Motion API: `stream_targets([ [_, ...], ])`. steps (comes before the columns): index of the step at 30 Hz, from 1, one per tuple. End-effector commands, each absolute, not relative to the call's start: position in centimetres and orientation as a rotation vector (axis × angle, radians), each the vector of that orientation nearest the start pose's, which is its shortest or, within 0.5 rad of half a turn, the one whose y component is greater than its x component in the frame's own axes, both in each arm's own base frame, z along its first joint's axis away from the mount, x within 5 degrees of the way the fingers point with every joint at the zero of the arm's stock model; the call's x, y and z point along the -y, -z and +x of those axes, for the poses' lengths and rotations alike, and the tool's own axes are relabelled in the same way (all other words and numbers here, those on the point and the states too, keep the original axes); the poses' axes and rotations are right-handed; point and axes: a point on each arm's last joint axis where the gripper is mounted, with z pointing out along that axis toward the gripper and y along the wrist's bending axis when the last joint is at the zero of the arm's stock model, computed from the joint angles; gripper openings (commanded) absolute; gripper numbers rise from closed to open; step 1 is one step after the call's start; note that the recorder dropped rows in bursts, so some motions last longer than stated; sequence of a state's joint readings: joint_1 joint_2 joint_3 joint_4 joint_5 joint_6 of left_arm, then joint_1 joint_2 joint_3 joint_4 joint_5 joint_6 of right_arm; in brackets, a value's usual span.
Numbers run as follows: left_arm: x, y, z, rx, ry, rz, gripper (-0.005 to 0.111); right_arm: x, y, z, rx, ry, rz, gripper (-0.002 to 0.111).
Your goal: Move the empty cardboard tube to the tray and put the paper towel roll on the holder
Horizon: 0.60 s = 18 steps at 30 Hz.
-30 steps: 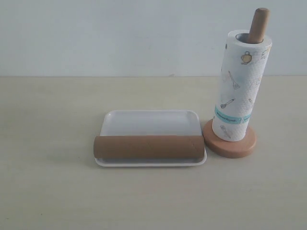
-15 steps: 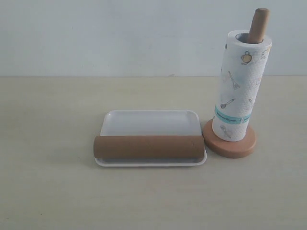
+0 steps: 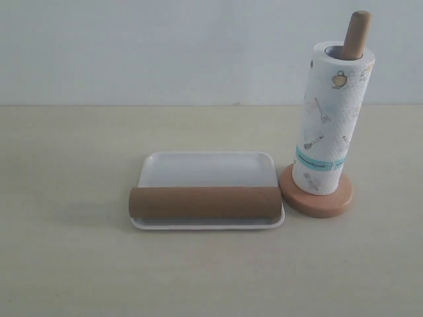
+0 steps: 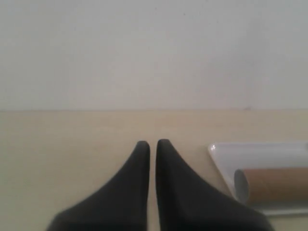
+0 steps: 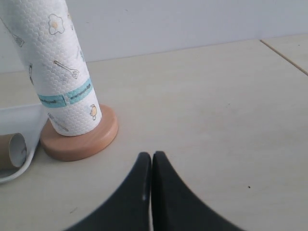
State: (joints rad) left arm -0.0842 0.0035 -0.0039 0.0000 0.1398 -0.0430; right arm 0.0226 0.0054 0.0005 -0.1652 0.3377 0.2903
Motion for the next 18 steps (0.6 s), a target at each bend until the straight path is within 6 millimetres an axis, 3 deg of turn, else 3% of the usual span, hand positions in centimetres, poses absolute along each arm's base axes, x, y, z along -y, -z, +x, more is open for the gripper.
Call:
stream_targets([
  [1, 0.27, -18.89, 5.49, -1.751, 0.04, 0.038, 0.004, 0.39, -18.37, 5.38, -1.805, -0.057, 0.139, 0.0],
  [18, 0.26, -18.47, 5.4, -1.799, 0.047, 0.021, 0.004, 0.39, -18.37, 5.38, -1.805, -0.057, 0.139, 0.0],
])
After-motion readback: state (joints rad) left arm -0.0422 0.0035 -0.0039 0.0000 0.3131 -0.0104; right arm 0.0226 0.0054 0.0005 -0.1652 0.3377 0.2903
